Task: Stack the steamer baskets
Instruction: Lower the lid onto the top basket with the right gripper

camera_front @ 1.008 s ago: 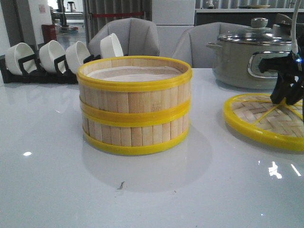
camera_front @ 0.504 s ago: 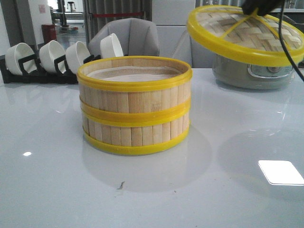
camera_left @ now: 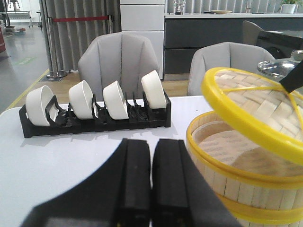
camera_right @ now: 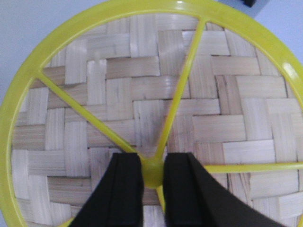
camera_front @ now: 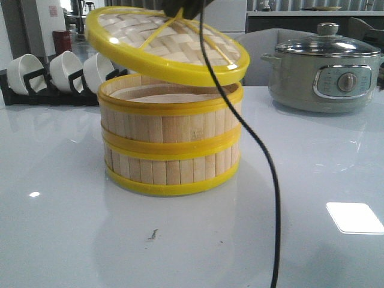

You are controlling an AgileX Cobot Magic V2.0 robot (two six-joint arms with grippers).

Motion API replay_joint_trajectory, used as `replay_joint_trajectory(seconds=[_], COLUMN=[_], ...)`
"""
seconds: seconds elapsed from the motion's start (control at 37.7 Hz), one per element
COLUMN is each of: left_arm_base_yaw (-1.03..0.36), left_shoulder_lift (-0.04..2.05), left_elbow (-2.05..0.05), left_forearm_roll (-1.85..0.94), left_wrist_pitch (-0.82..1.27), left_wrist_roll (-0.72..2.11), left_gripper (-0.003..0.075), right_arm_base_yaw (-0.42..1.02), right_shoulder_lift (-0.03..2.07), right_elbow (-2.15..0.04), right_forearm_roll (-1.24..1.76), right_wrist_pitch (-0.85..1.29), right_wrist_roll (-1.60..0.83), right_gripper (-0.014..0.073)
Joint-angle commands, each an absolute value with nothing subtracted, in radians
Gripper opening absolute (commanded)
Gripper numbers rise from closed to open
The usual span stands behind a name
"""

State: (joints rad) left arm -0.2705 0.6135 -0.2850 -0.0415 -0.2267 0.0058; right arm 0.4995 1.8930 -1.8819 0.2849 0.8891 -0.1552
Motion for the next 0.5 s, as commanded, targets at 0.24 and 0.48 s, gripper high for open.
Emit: replay_joint_trajectory(seconds=[0.24,0.48], left_arm_base_yaw=[-0.269,-0.269], left_shoulder_lift=[0.619,0.619], left_elbow=[-0.314,-0.314], left_forearm_roll=[-0.043,-0.043], left_wrist_pitch=[-0.319,-0.319], left_wrist_roll=[0.008,0.008], left_gripper=[0.0097,0.0097], right_arm_base_yaw=[0.520,0.519], right_shoulder_lift=[1.910,1.911], right_elbow=[-1.959,-1.959], right_forearm_roll=[0.264,0.238], right_wrist_pitch=[0.853,0.828], right_wrist_roll=[-0.159,-0.158], right_gripper=[0.0057,0.0057])
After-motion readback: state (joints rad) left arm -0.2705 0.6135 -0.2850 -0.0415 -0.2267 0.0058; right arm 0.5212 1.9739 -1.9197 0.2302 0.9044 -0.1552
